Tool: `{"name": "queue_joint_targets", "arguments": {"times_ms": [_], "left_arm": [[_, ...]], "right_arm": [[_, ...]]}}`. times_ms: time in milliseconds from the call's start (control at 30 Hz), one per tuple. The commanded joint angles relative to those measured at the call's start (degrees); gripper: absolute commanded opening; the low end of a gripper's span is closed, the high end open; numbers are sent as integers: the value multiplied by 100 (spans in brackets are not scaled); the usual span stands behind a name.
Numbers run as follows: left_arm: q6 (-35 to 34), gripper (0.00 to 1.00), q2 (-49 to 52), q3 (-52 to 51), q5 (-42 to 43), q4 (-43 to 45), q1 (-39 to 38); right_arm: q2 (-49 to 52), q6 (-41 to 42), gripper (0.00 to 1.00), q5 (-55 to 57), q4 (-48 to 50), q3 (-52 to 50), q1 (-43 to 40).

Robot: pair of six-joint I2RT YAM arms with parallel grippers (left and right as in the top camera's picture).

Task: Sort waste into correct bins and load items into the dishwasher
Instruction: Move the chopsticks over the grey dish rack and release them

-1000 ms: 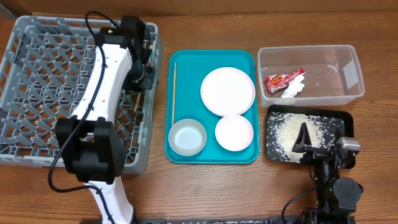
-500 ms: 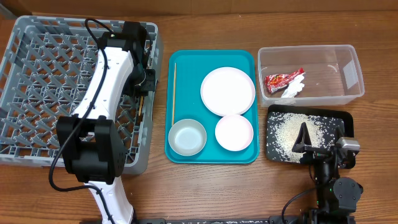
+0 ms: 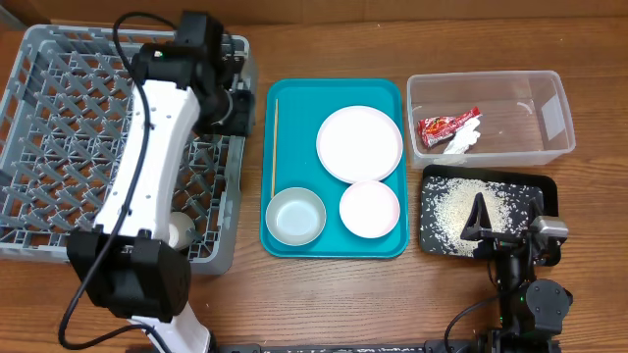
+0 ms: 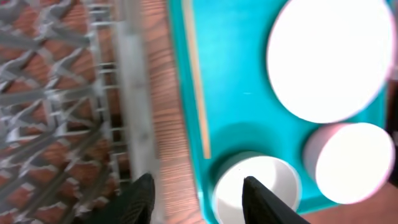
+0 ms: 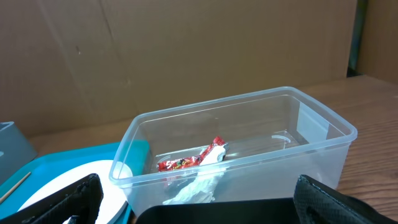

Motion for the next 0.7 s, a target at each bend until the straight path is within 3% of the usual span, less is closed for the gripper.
{"name": "queue_joint_targets", "arguments": {"times_ms": [0,133,300,433,667], "left_arm": [[-299,47,240,-188,-188,105,-483],[-1351,47,723,-369,-1462,319,-850],[-1834,38,1464,-369,-1624,533,-960],[-1690,28,1963,-369,-1349,809,-960],[-1241,27,2490,-369,-1073,890,-1032]], "right_arm": [[-68,-4,100,9,33,-61,-22],[-68,-4,100,7,33,-61,-22],[-68,-4,100,9,33,-59,-22],[-68,-4,100,7,33,-61,-22],[-68,-2,100,7,33,-59,-22]]}}
